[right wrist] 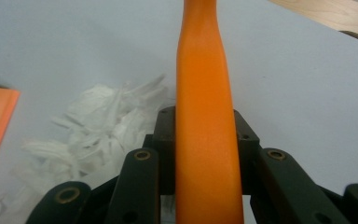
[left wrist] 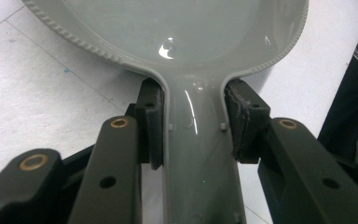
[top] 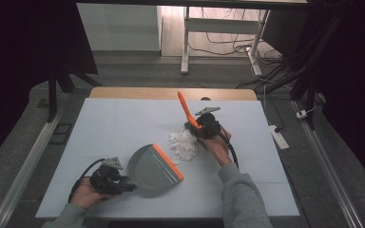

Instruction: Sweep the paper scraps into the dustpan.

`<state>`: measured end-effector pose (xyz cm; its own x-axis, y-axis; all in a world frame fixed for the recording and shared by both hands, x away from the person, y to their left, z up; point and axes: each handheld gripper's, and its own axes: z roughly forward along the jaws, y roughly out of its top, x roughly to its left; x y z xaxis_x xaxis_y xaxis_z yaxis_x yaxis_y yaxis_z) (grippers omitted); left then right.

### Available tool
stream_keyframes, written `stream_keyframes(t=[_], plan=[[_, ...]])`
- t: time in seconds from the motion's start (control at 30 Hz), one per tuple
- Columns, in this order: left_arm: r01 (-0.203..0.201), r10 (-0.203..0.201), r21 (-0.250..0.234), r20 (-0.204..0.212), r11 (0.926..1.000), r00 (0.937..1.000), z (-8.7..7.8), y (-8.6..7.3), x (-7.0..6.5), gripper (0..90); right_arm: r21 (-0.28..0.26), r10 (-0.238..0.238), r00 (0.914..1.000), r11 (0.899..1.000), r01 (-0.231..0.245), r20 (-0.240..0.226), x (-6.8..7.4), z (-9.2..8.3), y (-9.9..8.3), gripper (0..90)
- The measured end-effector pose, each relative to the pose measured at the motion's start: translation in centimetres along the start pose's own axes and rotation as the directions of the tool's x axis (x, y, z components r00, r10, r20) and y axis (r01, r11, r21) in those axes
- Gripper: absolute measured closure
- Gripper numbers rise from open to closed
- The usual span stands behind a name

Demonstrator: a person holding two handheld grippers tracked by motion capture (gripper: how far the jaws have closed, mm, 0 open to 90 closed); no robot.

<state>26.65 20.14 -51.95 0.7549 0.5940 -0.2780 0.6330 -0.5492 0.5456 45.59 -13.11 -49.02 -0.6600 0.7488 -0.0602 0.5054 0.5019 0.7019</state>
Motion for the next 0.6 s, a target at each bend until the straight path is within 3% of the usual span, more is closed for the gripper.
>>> stream_keyframes(t=[0.4, 0.6], plan=[[0.007, -0.007, -0.003, -0.001, 1.0, 1.0, 0.1, 0.2, -0.1, 61.5, -0.01, -0.039, 0.9985, 0.999, 0.039, -0.038, 2.2, -0.9, -0.9, 70.4], [0.01, -0.01, -0.004, -0.005, 0.9999, 0.9999, 0.2, 0.2, -0.2, 61.5, -0.03, -0.037, 0.9941, 0.999, 0.035, -0.101, 3.6, -1.5, -1.7, 70.4]])
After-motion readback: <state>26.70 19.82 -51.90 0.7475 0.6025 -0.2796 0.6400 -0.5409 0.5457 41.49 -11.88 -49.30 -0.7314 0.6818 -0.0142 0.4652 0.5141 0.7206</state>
